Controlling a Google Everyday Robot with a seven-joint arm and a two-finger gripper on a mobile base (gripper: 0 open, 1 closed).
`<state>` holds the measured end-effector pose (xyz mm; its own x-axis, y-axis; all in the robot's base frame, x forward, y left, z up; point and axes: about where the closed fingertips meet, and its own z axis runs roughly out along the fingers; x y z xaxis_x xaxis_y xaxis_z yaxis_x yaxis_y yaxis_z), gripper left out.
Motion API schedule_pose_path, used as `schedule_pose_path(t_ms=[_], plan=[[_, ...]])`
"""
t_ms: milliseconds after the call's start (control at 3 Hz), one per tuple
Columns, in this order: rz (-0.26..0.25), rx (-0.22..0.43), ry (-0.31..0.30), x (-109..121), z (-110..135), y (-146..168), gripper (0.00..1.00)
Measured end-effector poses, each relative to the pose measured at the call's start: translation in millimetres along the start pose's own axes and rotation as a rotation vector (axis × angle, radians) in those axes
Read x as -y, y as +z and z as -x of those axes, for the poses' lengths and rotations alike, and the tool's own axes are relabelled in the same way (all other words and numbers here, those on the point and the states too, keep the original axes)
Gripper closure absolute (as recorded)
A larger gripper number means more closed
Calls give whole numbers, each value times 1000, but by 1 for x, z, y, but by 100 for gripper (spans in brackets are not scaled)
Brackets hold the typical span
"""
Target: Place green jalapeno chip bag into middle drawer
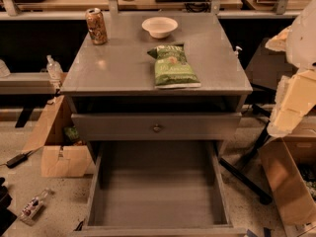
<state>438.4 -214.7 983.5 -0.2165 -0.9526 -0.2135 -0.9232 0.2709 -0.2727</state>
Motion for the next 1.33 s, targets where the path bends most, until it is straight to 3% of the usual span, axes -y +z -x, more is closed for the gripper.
schedule_pose_path(t_ms=[333, 667, 1000, 1333], plan=[[0, 0, 0, 0, 0, 0, 0], [-58, 79, -3, 29, 6, 7, 0], [-141, 232, 50, 74, 16, 23, 0], [-199, 409, 176, 116, 34, 44, 0]])
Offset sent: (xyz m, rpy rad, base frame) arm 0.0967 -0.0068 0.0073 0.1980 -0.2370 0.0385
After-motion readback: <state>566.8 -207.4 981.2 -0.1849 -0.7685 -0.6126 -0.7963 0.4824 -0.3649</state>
